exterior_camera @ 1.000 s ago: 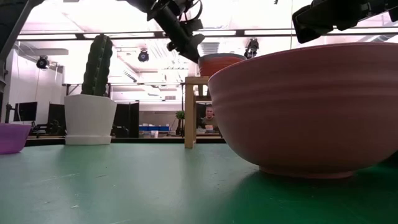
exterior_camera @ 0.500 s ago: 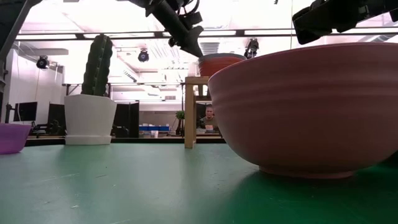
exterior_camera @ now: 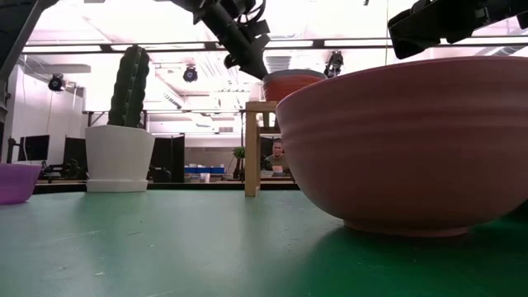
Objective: Place and stack bowls onto a shelf
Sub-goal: Stack the blue bowl on top of the light orange bowl on the shelf, then stack the dark green bowl on top of the blue bowl on the shelf
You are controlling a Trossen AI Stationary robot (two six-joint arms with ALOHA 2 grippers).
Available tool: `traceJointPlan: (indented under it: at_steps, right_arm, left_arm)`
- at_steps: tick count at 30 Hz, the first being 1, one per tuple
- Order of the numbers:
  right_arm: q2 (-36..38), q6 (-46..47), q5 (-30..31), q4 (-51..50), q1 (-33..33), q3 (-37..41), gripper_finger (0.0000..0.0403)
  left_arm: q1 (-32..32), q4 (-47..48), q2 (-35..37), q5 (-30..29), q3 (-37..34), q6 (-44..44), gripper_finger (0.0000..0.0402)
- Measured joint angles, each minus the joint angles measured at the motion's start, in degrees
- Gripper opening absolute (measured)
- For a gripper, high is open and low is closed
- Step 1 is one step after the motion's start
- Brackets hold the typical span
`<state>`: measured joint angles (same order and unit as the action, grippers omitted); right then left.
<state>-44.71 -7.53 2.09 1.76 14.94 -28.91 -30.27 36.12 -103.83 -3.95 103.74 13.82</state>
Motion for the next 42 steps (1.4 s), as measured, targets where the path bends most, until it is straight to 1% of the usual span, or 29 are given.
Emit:
traceJointPlan:
  at_steps: [6, 9, 12, 15, 17, 20, 21, 24, 27, 28, 30, 35, 37, 39, 42]
  right_arm:
    - [0.0, 0.01, 0.0, 0.0, 0.0, 0.0, 0.0009]
    - [0.0, 0.06, -0.01, 0.02, 0.0, 0.0, 0.0009]
    - [0.0, 1.99, 0.02, 0.16, 0.01, 0.0, 0.0009]
    - [0.0, 5.84, 0.07, 0.68, 0.02, 0.0, 0.0009]
    - [-0.05, 8.86, 0.52, 0.75, 0.04, -0.43, 0.0009]
    - [-1.07, 12.06, 1.03, 2.89, 1.21, -1.82, 0.0009]
    - [-1.54, 12.41, 0.99, 3.73, 1.85, -2.16, 0.0009]
    - [-3.9, 14.15, 0.97, 3.71, 3.34, -4.13, 0.0009]
    - [-6.99, 17.76, 1.15, 2.66, 3.93, -6.82, 0.0009]
    - [-8.0, 19.27, 0.99, 1.43, 3.93, -8.04, 0.0009]
    - [-10.14, 22.66, 0.74, -4.49, 3.93, -10.95, 0.0009]
    - [-15.71, 31.79, 0.47, -27.6, 3.93, -19.68, 0.0009]
    - [-17.77, 35.21, 0.23, -35.74, 3.93, -22.89, 0.0009]
    - [-19.75, 37.65, -1.37, -42.95, 3.91, -25.83, 0.0009]
    - [-22.49, 38.64, -3.73, -51.12, 3.93, -29.45, 0.0009]
  left_arm:
    - [0.54, 0.0, -0.02, -0.02, 0.25, -1.97, 0.0]
    - [1.94, 0.23, 0.79, 0.0, 0.39, -2.82, 0.0]
    - [4.65, 2.64, 3.43, 0.02, 0.39, -2.87, 0.0]
    - [8.75, 5.07, 6.97, 0.09, 0.0, -3.22, 0.0]
    - [12.04, 5.88, 9.47, 0.13, -1.49, -3.54, 0.0]
    - [17.33, 4.98, 13.9, 0.15, -6.48, -4.0, 0.0]
    - [19.18, 3.33, 15.62, 0.14, -8.78, -4.6, 0.0]
    - [24.77, -2.55, 21.16, 0.09, -17.19, -7.24, 0.0]
    - [30.35, -11.07, 26.42, -0.54, -26.4, -9.33, 0.0]
    - [32.15, -13.88, 27.95, -1.38, -29.24, -9.92, 0.0]
    - [35.46, -19.49, 30.9, -3.9, -34.94, -10.5, 0.0]
    - [42.11, -28.43, 36.38, -11.9, -46.91, -10.87, 0.0]
    - [43.68, -31.76, 38.11, -14.85, -51.01, -11.39, 0.0]
    - [44.74, -34.85, 39.78, -16.9, -54.79, -11.63, 0.0]
    - [44.99, -38.56, 41.76, -18.05, -59.59, -11.61, 0.0]
